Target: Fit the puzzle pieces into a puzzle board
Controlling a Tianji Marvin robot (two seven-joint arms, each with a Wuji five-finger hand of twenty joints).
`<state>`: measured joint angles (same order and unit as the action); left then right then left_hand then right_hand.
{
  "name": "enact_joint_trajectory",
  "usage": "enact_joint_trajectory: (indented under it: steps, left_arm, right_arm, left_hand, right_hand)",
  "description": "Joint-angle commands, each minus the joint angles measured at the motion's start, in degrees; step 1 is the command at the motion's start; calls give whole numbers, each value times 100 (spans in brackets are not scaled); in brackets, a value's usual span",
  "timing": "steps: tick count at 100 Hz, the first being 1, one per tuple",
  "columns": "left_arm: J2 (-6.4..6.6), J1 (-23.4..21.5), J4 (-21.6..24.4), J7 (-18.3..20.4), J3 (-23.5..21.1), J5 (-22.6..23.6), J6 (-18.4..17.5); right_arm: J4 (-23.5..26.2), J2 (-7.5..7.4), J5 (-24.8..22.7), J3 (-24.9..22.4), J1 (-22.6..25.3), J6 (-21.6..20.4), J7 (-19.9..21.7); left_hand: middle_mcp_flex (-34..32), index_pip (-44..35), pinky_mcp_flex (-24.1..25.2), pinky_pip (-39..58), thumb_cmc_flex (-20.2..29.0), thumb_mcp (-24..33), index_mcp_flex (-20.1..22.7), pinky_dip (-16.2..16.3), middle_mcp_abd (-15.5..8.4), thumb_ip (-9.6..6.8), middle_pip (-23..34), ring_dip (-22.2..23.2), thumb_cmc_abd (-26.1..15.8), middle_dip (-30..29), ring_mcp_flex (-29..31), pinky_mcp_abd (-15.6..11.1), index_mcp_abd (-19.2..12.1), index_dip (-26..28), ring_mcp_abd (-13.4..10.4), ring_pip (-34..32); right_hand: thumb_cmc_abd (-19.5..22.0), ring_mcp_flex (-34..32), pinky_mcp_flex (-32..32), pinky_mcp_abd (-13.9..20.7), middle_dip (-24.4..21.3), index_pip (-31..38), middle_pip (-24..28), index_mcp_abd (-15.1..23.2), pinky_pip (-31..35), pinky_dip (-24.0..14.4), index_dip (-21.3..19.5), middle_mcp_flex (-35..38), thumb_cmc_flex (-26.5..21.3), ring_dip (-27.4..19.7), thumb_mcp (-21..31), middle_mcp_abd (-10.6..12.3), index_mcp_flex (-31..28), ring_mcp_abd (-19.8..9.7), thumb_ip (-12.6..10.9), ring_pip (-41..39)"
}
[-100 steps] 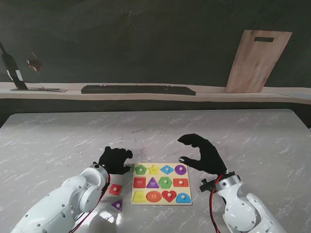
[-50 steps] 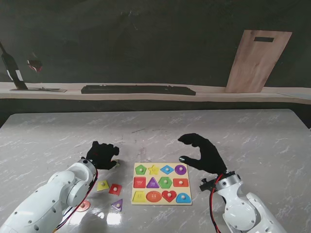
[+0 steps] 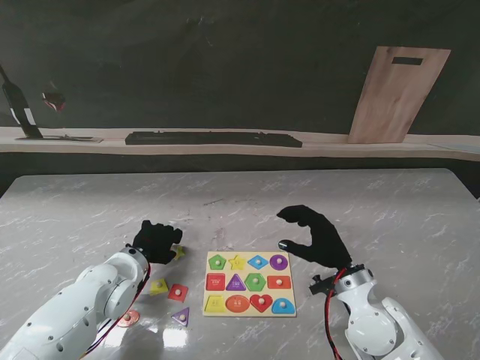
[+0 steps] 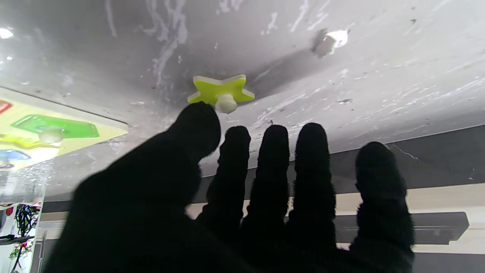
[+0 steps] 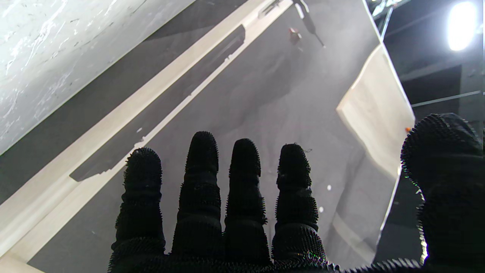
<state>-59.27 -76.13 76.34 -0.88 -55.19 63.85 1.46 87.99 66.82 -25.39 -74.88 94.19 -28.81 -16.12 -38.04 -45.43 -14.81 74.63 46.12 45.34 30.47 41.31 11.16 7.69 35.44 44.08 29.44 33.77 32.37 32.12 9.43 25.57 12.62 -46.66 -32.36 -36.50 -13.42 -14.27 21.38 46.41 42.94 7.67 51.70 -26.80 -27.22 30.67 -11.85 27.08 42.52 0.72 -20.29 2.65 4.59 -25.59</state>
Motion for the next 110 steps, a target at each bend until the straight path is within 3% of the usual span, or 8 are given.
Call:
enact_joint_trajectory:
  steps: [1,43,77,110]
  left_arm:
    - [7,8,-24,-8,28,-39,1]
    - [-19,195,-282,-96,206,-226,15]
    - [-48,310,-408,-152,356,-379,31]
    - [-65,407,-539,-165,496,-486,92]
  right_arm:
    - [19,30,-6,7,39,-20,-3]
    - [23,26,-23,12,46,-9,2]
    - [22,29,-30,6,48,-17,-13]
    - [20,29,-32,9,47,-15,-14]
  left_hand:
    - [-151,-221,-22,75,174,232,-20,-68,5,101,134,-126,211,-48,171,-1268,-75,84,-136,100]
    - [-613,-956,-140,166,468,182,-52,-62,-78,381,20,-225,514,584,358,-1334,-235,66,-203,-36]
    - [-747,-1129,-200,209,569,-89,-14,-52,-71,496,4,-203,473,687,438,-1332,-287,-7,-198,-128]
    - [-1290,-1594,-315,294,871,-321,171,-37,-176,487,-246,-225,417,881,646,-1407,-520,-85,-266,-205]
  right_hand:
    - [85,-115,21,-63,41,-17,-52,148,92,-105,-47,151,122,93,-124,97,-59,-43,-6,-89]
    - [80,-113,26,-62,41,-10,-53,147,86,-102,-49,170,124,92,-125,113,-74,-45,-7,-83]
    - [72,-116,23,-68,42,-7,-52,148,85,-103,-51,175,126,93,-118,121,-69,-55,-7,-83]
    - [75,-108,24,-67,43,-9,-52,146,85,-103,-51,176,132,92,-119,113,-70,-48,-7,-81]
